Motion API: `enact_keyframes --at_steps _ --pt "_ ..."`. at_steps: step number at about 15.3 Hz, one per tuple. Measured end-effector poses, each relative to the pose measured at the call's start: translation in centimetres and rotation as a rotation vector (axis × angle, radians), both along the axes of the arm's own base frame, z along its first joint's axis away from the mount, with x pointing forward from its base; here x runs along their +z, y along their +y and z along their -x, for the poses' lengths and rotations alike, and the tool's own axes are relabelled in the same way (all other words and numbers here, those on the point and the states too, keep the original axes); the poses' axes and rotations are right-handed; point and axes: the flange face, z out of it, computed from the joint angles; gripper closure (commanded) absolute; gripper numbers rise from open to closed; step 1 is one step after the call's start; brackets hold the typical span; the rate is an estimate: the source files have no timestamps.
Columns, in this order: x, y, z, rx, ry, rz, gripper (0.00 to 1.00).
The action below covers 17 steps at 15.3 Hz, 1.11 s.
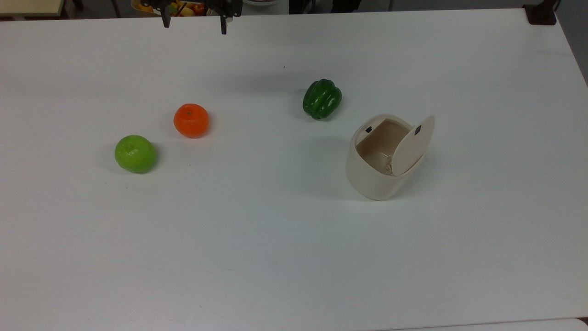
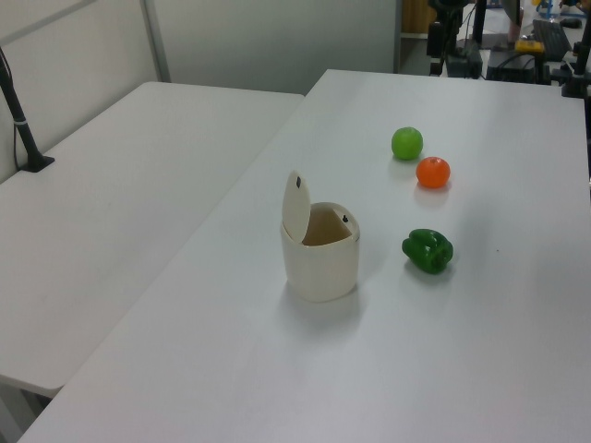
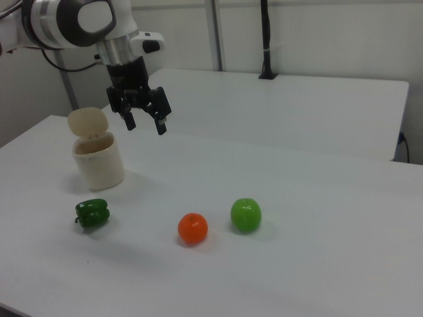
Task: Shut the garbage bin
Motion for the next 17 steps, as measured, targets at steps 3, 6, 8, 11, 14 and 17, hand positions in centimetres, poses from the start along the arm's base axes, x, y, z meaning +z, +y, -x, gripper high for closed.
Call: enact_keyframes --at_steps 3,6,8,11,14,17 --pt "-0.01 0.00 0.00 0.000 0.000 0.000 0.33" --pt "-0.02 0.00 0.00 0.000 0.000 0.000 0.91" --pt "-0.02 0.00 0.00 0.000 0.000 0.000 1.00" --pt "-0.04 -0.01 0.00 0.000 0.001 0.000 1.00" --pt "-0.07 -0.01 0.01 0.000 0.002 0.000 1.00" --pt "-0.32 0.05 -0.04 0.001 0.006 0.000 1.00"
